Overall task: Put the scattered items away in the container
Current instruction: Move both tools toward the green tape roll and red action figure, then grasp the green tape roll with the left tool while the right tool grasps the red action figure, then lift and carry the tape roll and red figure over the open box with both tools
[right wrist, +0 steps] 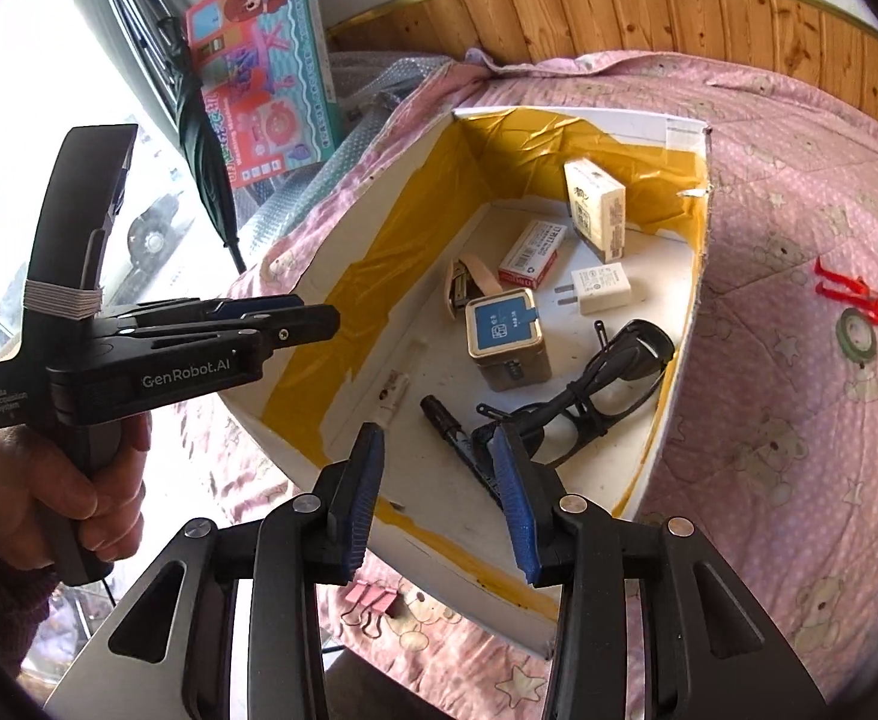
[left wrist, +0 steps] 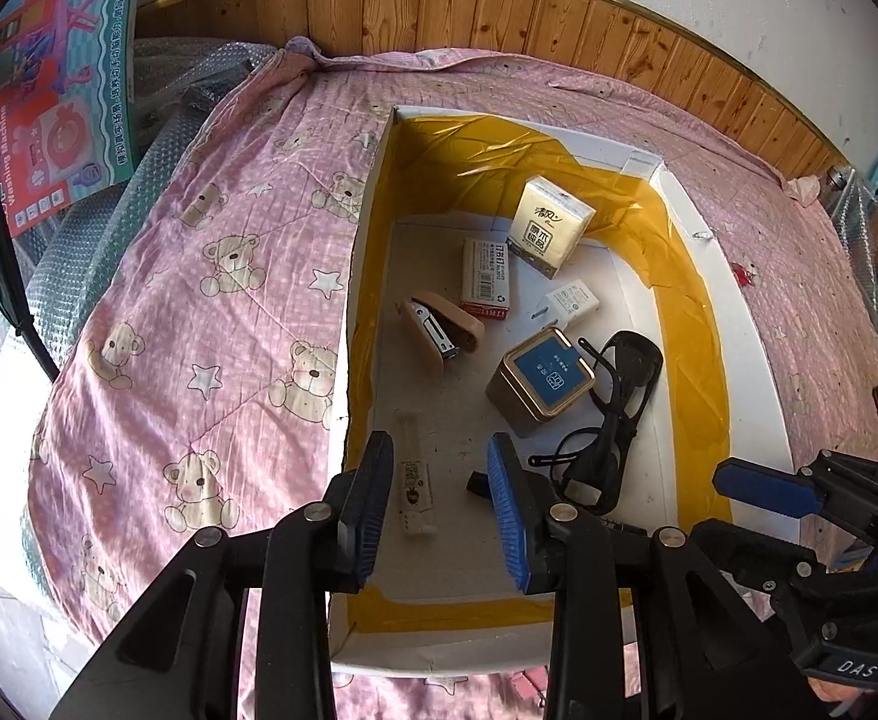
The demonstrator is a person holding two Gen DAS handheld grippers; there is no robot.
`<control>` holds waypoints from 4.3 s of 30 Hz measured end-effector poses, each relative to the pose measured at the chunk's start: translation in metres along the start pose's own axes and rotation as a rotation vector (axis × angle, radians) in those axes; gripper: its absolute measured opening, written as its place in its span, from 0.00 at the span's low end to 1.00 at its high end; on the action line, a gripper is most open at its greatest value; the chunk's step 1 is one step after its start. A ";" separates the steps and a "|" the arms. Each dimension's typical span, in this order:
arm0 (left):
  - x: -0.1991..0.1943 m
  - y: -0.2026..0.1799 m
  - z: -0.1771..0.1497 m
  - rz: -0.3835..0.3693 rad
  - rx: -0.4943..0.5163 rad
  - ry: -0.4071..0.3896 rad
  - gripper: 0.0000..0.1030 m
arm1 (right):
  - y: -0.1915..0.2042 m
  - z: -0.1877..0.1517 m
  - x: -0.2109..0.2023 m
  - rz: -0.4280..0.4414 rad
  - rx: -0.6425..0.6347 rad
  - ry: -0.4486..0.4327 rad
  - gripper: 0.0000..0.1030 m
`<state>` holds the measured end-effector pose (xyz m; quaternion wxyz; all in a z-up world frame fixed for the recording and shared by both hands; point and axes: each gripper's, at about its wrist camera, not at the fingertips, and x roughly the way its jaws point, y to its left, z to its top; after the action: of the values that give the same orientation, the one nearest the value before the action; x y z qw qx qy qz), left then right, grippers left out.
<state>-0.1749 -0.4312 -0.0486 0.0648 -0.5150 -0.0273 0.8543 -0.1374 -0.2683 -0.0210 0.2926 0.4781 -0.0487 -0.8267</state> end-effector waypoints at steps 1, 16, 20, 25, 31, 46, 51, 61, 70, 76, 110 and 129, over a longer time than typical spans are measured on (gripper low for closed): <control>-0.003 0.000 -0.001 0.001 -0.005 -0.009 0.33 | -0.003 -0.002 -0.004 0.003 0.013 -0.011 0.39; -0.043 -0.030 -0.033 -0.009 0.000 -0.137 0.33 | -0.037 -0.041 -0.050 0.072 0.124 -0.136 0.30; -0.052 -0.052 -0.038 -0.037 0.002 -0.156 0.33 | -0.042 -0.047 -0.059 0.063 0.127 -0.158 0.30; -0.063 -0.088 -0.039 -0.008 0.065 -0.195 0.33 | -0.056 -0.057 -0.066 0.050 0.161 -0.173 0.30; -0.067 -0.126 -0.042 -0.023 0.102 -0.215 0.33 | -0.085 -0.075 -0.076 0.031 0.228 -0.178 0.31; -0.029 -0.223 -0.030 -0.098 0.137 -0.157 0.34 | -0.174 -0.099 -0.096 -0.026 0.373 -0.210 0.31; -0.007 -0.254 -0.015 -0.139 0.131 -0.129 0.34 | -0.210 -0.093 -0.102 -0.048 0.414 -0.219 0.31; 0.046 -0.295 0.022 -0.176 0.110 -0.059 0.36 | -0.275 -0.060 -0.104 -0.083 0.449 -0.232 0.31; 0.104 -0.311 0.061 -0.175 0.059 -0.013 0.42 | -0.338 0.003 -0.084 -0.149 0.432 -0.213 0.33; 0.152 -0.317 0.081 -0.162 0.019 0.030 0.48 | -0.384 0.037 -0.051 -0.192 0.438 -0.170 0.31; 0.209 -0.309 0.102 -0.111 0.016 0.014 0.57 | -0.381 0.067 0.014 -0.227 0.064 0.043 0.28; 0.166 -0.295 0.072 -0.121 0.015 -0.020 0.47 | -0.378 -0.018 -0.075 -0.088 0.413 -0.086 0.22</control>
<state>-0.2906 -0.1143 -0.1266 0.1198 -0.5031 -0.0525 0.8543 -0.2602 0.0869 -0.1100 0.1496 0.4940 -0.2085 -0.8308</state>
